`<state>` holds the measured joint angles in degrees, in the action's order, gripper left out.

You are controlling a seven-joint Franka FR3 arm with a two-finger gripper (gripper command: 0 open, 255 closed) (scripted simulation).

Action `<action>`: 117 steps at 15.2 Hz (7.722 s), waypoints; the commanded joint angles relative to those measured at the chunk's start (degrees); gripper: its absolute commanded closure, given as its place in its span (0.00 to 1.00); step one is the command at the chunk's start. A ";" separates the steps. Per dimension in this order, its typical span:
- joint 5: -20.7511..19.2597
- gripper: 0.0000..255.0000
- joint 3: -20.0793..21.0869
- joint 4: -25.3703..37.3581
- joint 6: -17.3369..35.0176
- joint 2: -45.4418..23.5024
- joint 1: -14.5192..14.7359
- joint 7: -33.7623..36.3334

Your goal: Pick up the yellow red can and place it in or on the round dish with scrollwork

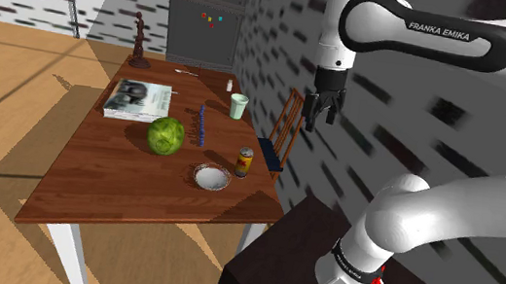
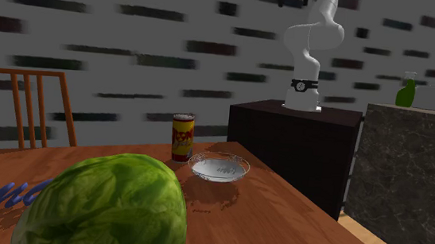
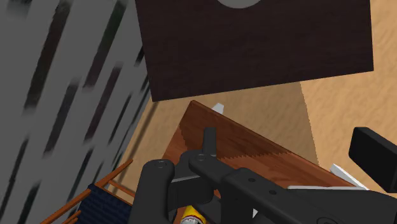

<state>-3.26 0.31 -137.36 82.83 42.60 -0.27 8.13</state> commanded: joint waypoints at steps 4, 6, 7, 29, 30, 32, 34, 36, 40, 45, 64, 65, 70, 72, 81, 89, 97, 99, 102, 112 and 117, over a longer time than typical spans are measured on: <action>-0.76 0.00 -1.24 -2.38 6.50 -3.23 -0.72 -0.38; -1.22 0.00 -2.09 -3.56 10.84 -5.81 -1.18 -0.62; -1.43 0.00 -2.51 -4.02 13.01 -7.23 -1.41 -0.74; 2.50 0.00 -9.66 7.14 51.84 -51.11 -5.38 -6.85; 3.18 0.00 -9.69 8.56 52.86 -53.32 -5.68 -7.36; 4.57 0.00 -9.62 11.62 54.66 -57.72 -6.37 -8.36; 5.93 0.00 -9.38 14.98 56.13 -62.11 -7.21 -9.30; 7.20 0.00 -9.04 18.63 57.29 -66.47 -8.13 -10.15; 9.35 0.00 -8.17 26.88 58.67 -75.17 -10.13 -11.45; 10.72 0.00 -7.36 34.77 59.34 -82.96 -11.86 -12.15; 11.23 1.00 -6.79 35.99 62.25 -87.08 -12.26 -12.45; 11.23 1.00 -6.79 35.98 62.26 -87.08 -12.25 -12.44; 11.16 1.00 -6.88 35.83 61.81 -86.48 -12.22 -12.42; 11.01 1.00 -7.05 35.37 60.97 -85.18 -12.09 -12.33; 10.25 1.00 -7.81 34.01 56.81 -79.66 -11.52 -11.86; 9.50 1.00 -8.42 33.66 52.70 -75.19 -11.08 -11.39; 8.19 1.00 -7.82 32.14 50.17 -71.01 -6.03 -5.01; 7.78 1.00 -7.43 31.99 49.54 -70.20 -4.13 -2.49; 7.20 1.00 -6.77 32.30 48.39 -69.29 -1.35 1.28; 6.92 1.00 -5.66 32.81 50.17 -71.53 1.76 5.59; 7.23 1.00 -5.44 32.54 52.97 -74.07 1.62 5.39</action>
<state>3.89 -5.16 -104.81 135.23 -30.98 1.47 13.69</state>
